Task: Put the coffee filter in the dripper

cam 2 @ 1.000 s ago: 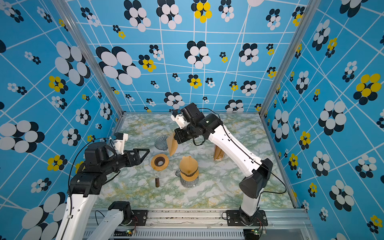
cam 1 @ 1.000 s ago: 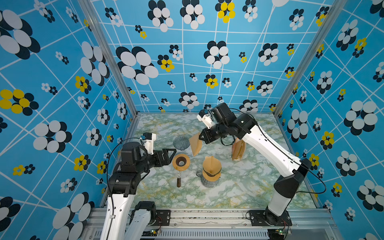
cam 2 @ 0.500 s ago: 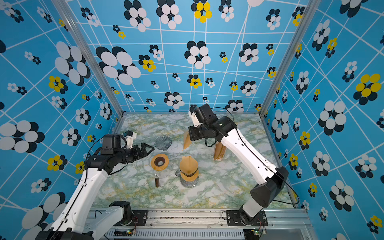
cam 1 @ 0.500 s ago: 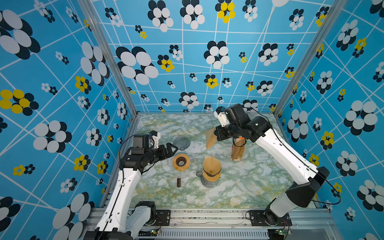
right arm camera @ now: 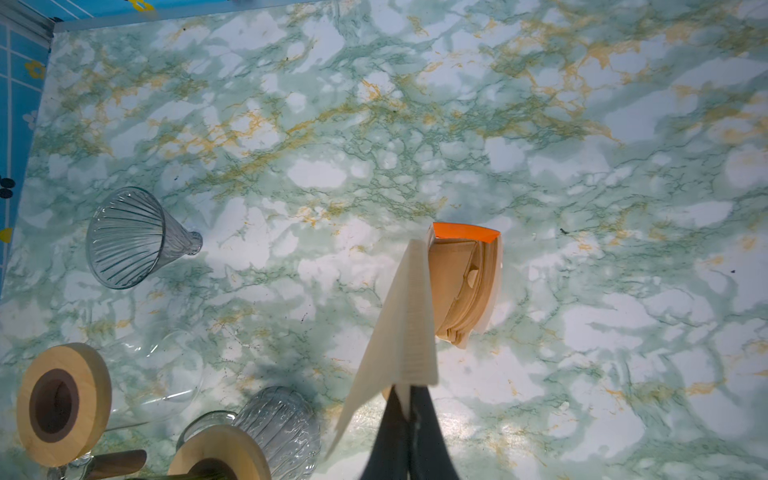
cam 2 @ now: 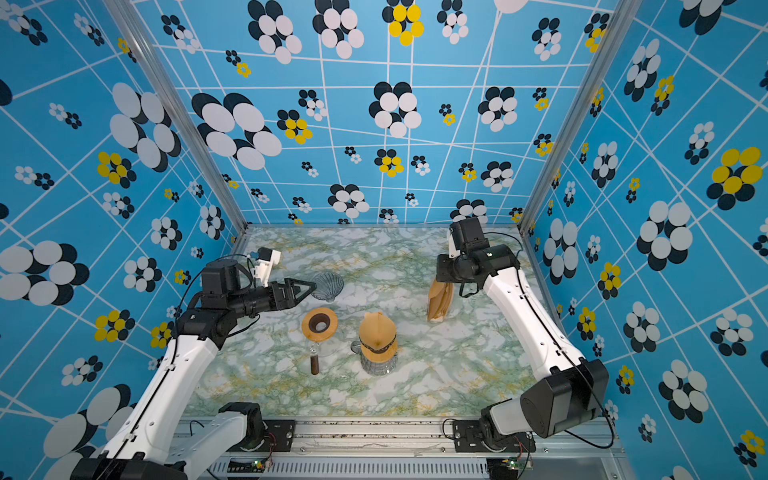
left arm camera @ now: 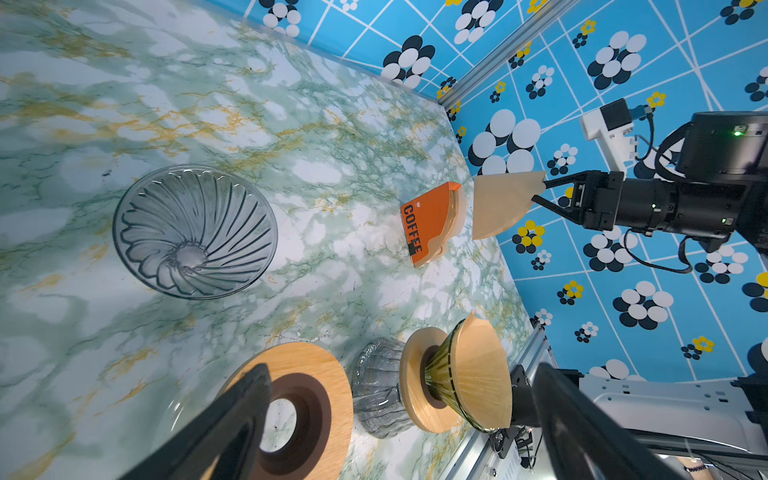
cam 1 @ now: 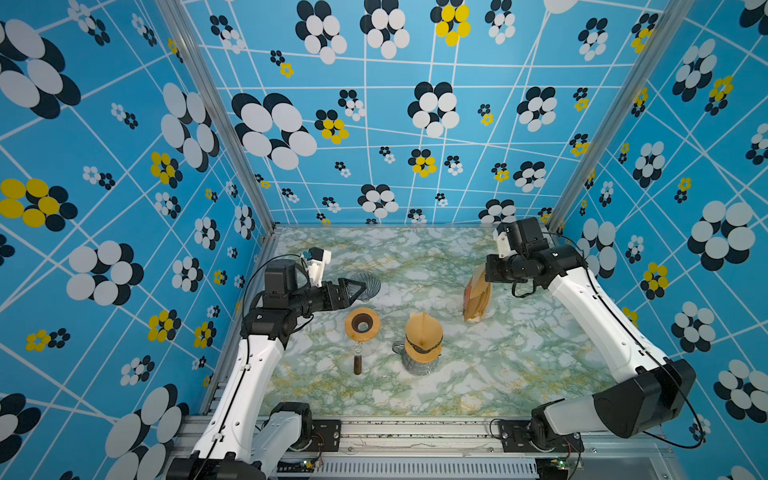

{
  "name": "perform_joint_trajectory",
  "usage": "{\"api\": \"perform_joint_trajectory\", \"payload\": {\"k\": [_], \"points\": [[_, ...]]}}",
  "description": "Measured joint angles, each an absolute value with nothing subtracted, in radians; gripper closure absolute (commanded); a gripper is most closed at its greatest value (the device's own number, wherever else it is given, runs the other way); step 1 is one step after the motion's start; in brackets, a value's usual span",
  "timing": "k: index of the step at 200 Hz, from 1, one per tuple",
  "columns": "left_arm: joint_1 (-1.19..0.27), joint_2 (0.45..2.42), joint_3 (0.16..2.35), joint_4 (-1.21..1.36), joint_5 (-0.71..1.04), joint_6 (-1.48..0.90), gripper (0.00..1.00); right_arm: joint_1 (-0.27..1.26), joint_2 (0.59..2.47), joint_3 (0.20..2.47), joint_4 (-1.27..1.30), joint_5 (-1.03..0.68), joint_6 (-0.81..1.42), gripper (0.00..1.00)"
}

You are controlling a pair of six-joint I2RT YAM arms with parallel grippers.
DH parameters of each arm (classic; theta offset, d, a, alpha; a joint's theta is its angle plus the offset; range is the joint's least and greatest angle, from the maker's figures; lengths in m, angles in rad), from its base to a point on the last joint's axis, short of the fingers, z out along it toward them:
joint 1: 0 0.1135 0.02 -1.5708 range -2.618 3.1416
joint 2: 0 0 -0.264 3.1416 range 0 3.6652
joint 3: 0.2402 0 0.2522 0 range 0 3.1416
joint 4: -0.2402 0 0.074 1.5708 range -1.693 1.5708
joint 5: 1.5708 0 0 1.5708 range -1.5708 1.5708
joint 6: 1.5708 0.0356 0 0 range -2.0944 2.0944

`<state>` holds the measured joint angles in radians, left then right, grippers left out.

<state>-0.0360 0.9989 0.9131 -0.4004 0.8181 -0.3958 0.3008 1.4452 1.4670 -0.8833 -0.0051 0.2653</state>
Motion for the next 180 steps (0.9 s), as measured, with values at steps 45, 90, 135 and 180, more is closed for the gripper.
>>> {"api": "perform_joint_trajectory", "payload": {"k": [45, 90, 135, 180], "points": [[-0.040, 1.006, 0.910, -0.406, 0.793, -0.379, 0.01, 0.299, 1.477, 1.441, -0.862, -0.010, 0.258, 0.98], [-0.039, 1.058, 0.912, -0.468, 0.712, -0.371, 0.01, 0.298, 1.485, 1.386, -0.851, 0.001, 0.259, 0.98], [-0.039, 1.099, 0.912, -0.472, 0.661, -0.385, 0.01, 0.295, 1.488, 1.352, -0.840, 0.018, 0.259, 0.97], [-0.025, 1.180, 0.941, -0.497, 0.586, -0.419, 0.01, 0.276, 1.533, 1.350, -0.798, 0.017, 0.258, 0.94]]}}
